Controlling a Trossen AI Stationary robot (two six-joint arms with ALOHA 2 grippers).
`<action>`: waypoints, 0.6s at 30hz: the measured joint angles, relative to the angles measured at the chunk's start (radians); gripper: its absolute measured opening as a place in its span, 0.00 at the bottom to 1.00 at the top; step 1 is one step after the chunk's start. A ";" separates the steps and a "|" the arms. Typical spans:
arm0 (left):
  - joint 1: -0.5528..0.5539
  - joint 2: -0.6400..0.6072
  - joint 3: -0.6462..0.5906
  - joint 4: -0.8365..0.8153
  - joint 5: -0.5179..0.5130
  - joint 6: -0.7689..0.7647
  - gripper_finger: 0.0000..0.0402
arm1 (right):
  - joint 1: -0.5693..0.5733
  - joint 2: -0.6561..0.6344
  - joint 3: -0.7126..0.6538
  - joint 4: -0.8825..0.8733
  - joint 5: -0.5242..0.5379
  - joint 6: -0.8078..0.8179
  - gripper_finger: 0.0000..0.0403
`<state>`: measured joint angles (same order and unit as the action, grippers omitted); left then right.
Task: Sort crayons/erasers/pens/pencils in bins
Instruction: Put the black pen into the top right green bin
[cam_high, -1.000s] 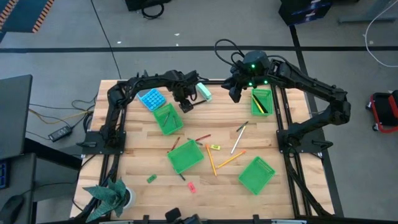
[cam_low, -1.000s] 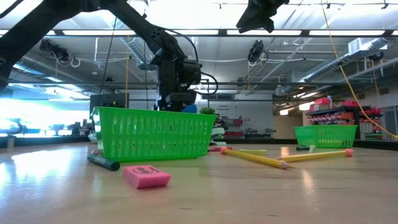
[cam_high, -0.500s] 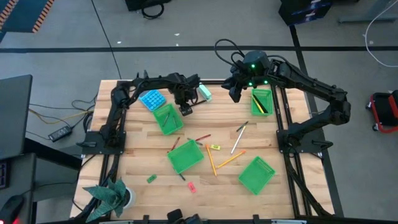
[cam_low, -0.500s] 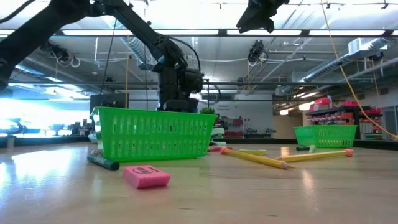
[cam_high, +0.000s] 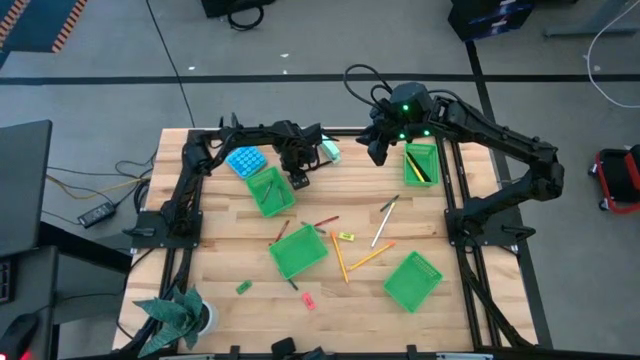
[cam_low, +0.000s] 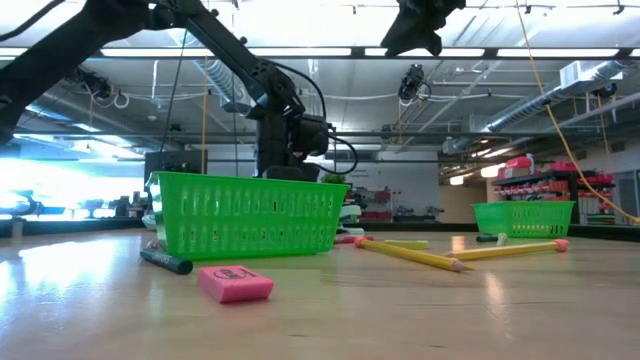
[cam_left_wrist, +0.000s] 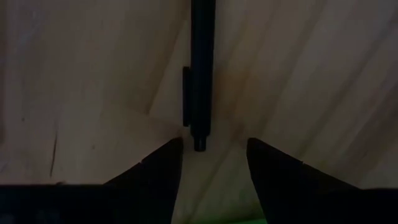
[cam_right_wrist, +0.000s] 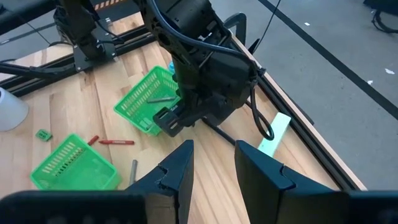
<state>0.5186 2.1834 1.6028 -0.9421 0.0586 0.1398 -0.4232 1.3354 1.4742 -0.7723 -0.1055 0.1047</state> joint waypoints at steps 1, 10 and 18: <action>0.000 -0.002 0.000 -0.001 -0.002 0.001 0.47 | 0.000 0.000 0.000 0.000 0.000 0.000 0.30; 0.000 -0.004 0.058 0.028 -0.034 0.015 0.47 | 0.000 0.000 0.000 0.000 0.000 -0.007 0.30; 0.005 0.010 0.065 0.021 -0.012 0.055 0.45 | 0.000 0.000 0.000 0.000 0.000 -0.003 0.30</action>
<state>0.5236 2.1937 1.6679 -0.9206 0.0465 0.1947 -0.4232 1.3354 1.4742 -0.7723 -0.1055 0.1020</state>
